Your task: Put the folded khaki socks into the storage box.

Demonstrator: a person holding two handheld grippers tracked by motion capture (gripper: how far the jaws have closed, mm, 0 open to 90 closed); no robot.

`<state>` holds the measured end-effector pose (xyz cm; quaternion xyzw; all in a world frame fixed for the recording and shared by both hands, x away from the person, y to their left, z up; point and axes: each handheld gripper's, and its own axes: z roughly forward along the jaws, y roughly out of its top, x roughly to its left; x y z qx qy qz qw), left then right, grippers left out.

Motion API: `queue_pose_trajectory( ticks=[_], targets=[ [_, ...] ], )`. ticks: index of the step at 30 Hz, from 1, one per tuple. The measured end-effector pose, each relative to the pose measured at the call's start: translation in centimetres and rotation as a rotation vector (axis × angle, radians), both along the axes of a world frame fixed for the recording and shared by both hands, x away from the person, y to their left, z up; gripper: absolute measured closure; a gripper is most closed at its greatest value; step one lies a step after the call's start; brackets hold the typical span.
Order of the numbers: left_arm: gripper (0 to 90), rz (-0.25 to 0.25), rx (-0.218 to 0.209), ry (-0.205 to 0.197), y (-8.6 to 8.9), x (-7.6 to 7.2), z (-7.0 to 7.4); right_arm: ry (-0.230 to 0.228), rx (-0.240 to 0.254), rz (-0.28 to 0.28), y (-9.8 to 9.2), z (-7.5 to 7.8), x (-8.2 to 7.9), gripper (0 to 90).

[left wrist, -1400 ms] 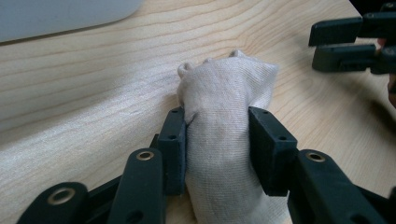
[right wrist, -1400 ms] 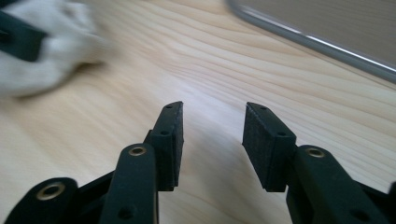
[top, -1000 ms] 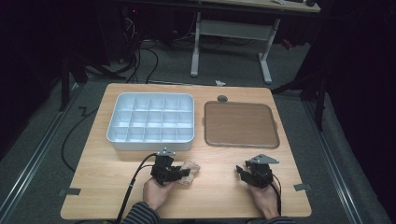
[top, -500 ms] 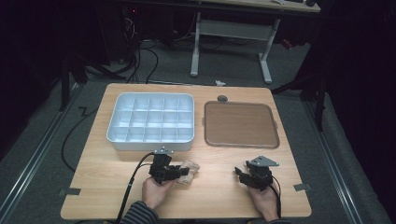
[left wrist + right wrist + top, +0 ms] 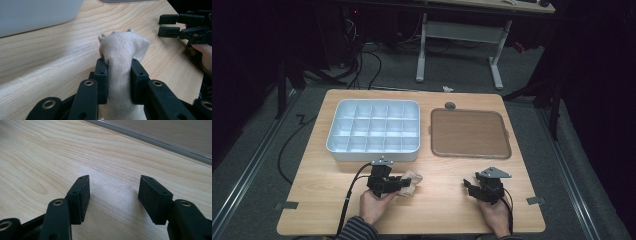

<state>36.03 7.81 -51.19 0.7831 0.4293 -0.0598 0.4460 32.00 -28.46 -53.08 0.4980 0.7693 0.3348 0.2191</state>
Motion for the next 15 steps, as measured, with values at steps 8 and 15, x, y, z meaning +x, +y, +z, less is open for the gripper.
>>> queue_pose_trajectory(
  ticks=[8,15],
  targets=[
    [73.1,0.0,-0.014,0.001,0.9,-0.1,0.6,-0.001,0.0,0.002,0.0,0.0,0.0,42.7],
    [73.1,0.018,-0.037,-0.009,2.1,0.0,1.5,0.002,0.004,0.0,0.0,0.0,0.0,42.6]
  ],
)
